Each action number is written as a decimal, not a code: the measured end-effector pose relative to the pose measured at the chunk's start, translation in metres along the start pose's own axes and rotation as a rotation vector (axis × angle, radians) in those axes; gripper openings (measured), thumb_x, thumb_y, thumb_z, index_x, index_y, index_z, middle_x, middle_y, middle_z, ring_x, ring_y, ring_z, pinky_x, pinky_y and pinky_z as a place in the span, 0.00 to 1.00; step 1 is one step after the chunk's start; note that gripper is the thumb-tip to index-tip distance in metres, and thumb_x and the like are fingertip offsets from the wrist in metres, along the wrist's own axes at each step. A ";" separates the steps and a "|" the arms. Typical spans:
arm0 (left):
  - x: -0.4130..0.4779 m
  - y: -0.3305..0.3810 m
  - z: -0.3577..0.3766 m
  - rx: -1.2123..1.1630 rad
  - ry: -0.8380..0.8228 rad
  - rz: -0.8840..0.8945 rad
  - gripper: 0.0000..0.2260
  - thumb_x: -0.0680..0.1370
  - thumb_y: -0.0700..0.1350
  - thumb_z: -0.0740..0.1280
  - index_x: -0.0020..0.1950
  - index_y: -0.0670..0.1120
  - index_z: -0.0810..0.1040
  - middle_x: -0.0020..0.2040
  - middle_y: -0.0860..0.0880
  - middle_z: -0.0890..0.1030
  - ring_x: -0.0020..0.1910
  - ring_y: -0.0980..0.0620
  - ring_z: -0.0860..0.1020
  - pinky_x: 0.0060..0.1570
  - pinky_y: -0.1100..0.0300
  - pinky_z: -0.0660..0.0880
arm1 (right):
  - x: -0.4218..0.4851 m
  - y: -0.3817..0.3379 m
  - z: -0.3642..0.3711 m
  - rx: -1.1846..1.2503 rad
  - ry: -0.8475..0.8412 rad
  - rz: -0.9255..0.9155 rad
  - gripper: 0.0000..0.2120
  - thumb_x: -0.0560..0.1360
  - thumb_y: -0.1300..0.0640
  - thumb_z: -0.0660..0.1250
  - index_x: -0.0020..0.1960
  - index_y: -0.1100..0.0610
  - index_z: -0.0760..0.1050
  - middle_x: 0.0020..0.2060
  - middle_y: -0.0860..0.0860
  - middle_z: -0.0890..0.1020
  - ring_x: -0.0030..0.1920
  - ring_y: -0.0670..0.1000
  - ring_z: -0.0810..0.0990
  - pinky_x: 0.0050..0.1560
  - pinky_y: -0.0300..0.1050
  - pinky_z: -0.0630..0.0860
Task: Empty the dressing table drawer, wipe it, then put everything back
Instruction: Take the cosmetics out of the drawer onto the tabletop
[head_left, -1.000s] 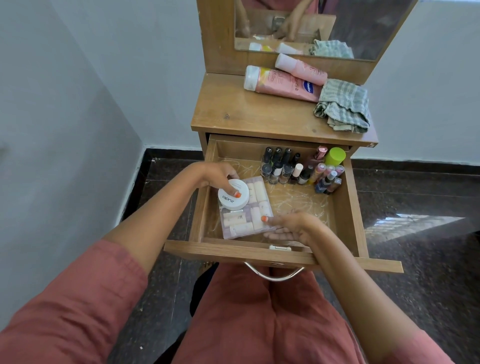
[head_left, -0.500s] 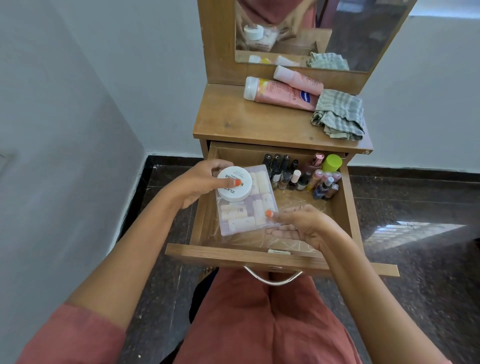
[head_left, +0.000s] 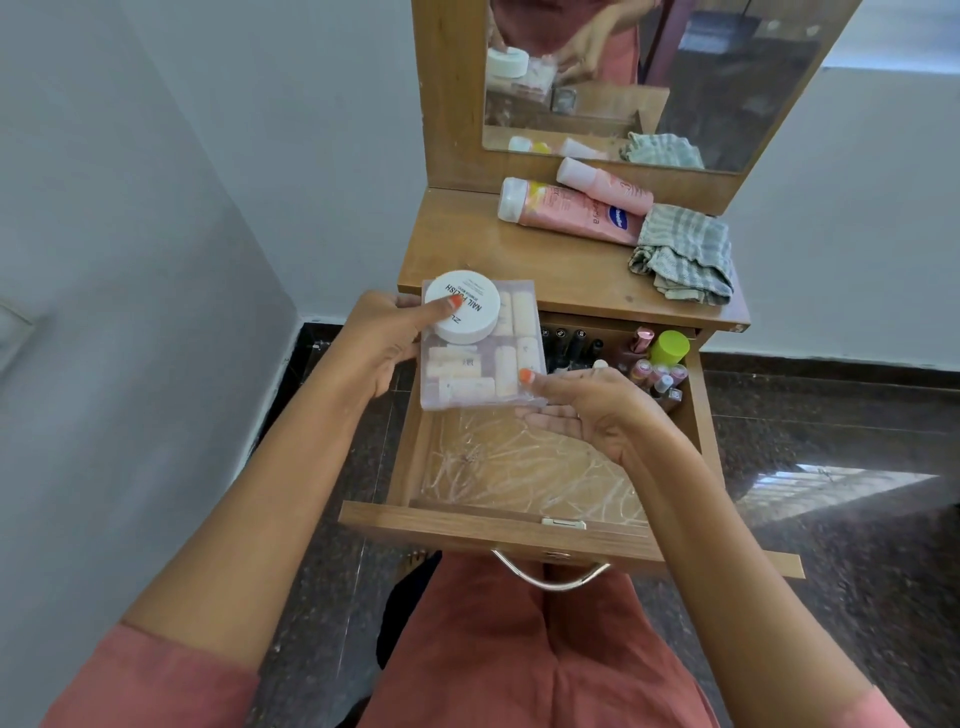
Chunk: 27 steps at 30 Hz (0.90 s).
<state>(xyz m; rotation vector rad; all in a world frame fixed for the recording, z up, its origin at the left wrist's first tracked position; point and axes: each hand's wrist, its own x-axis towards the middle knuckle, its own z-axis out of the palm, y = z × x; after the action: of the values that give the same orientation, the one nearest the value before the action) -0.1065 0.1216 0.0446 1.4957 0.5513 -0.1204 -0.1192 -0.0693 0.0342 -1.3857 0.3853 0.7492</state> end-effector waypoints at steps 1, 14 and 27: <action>0.003 0.002 0.000 -0.008 0.025 0.031 0.06 0.71 0.41 0.71 0.41 0.41 0.75 0.46 0.43 0.81 0.43 0.50 0.80 0.49 0.55 0.78 | 0.003 -0.002 0.004 0.005 0.016 -0.014 0.16 0.70 0.60 0.70 0.53 0.69 0.75 0.40 0.60 0.82 0.31 0.47 0.83 0.34 0.36 0.81; 0.067 0.027 0.002 0.053 0.271 0.173 0.12 0.72 0.45 0.72 0.50 0.39 0.80 0.46 0.43 0.81 0.46 0.47 0.81 0.54 0.51 0.78 | 0.053 -0.029 0.049 -0.292 0.300 -0.527 0.11 0.73 0.61 0.68 0.54 0.65 0.78 0.44 0.54 0.83 0.40 0.47 0.81 0.49 0.46 0.80; 0.092 0.030 0.005 0.135 0.328 0.208 0.12 0.74 0.43 0.69 0.55 0.39 0.79 0.56 0.44 0.81 0.45 0.53 0.77 0.35 0.70 0.73 | 0.087 -0.031 0.049 -0.582 0.337 -0.636 0.13 0.69 0.59 0.72 0.52 0.60 0.80 0.48 0.55 0.84 0.47 0.52 0.82 0.50 0.52 0.80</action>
<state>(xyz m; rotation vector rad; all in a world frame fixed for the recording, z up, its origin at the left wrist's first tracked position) -0.0128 0.1428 0.0337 1.7076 0.6547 0.2594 -0.0442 -0.0005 0.0089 -2.0518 -0.0429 0.0861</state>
